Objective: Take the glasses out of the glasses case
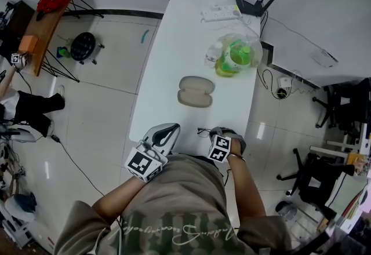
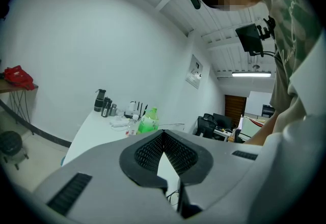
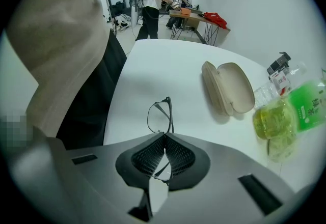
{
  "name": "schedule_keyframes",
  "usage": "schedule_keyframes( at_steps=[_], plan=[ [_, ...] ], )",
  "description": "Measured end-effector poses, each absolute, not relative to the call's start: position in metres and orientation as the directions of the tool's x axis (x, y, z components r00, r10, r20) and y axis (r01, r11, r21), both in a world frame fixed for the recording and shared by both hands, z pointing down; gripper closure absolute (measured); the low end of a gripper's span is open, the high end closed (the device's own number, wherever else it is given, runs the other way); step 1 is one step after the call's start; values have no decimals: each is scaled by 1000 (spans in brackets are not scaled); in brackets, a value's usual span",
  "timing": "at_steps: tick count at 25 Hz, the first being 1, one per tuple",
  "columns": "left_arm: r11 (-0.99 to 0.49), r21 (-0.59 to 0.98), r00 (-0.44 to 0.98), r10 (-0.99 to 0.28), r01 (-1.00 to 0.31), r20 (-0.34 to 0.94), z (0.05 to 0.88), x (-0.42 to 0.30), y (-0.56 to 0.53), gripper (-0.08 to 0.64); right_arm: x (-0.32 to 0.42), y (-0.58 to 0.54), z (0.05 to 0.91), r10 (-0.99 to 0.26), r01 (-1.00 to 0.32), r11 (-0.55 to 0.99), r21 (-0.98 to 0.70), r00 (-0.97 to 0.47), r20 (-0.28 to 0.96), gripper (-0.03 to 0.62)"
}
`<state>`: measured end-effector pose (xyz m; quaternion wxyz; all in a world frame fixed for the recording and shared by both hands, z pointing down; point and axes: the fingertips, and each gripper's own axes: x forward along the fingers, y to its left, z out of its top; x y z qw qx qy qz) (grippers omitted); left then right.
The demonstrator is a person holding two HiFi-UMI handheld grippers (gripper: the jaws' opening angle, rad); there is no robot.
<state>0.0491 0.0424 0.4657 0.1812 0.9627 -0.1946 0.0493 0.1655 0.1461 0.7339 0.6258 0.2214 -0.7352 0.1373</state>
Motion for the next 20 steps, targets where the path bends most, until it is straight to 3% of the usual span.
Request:
schedule_keyframes(
  at_steps=[20],
  plan=[
    [-834, 322, 893, -403, -449, 200, 471, 67, 57, 552, 224, 186, 749, -132, -522, 851, 66, -92, 987, 572]
  ],
)
